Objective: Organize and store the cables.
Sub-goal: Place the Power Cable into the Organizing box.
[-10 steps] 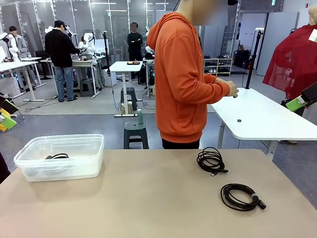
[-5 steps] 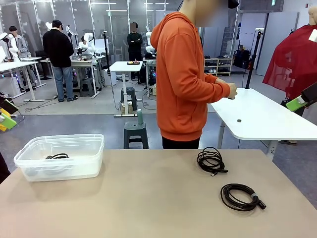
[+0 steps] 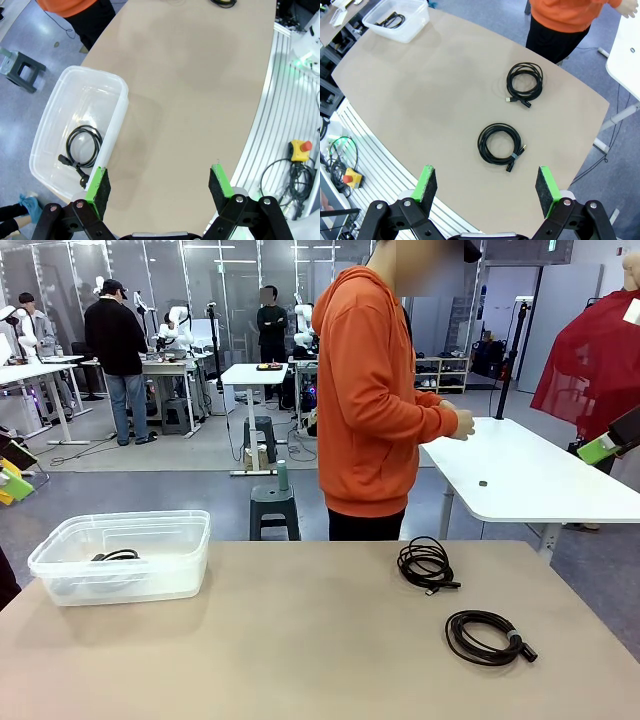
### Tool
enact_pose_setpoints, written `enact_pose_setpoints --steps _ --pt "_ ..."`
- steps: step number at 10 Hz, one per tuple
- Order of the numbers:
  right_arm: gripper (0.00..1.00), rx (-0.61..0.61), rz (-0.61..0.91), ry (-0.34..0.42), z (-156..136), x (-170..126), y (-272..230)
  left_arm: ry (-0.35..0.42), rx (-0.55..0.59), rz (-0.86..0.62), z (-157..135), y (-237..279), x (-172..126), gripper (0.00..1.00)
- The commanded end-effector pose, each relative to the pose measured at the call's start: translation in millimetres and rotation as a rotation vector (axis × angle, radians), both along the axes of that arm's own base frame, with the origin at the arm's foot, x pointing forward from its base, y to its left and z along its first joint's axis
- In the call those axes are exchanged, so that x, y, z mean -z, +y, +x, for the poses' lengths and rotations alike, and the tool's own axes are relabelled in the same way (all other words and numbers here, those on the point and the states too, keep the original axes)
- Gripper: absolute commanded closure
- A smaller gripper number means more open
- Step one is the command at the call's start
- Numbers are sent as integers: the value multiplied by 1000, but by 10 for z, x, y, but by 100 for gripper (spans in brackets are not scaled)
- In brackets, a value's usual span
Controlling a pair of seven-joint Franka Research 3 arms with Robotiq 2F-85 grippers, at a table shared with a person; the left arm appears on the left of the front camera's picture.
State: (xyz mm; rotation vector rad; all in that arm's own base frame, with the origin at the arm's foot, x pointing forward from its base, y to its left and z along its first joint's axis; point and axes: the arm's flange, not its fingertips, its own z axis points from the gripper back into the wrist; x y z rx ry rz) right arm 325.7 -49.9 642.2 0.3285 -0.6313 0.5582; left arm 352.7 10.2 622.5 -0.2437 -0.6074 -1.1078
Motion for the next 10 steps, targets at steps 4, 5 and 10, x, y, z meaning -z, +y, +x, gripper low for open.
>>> enact_pose_setpoints --steps 4,5,10 --pt "0 -19 6 -2 1 1 -7 7 -17 1 5 -34 -8 0" --pt "0 -19 6 -2 1 1 -7 7 -17 1 5 -34 -8 0" --pt "0 -19 6 -2 1 1 -7 7 -17 1 5 -34 -8 0"
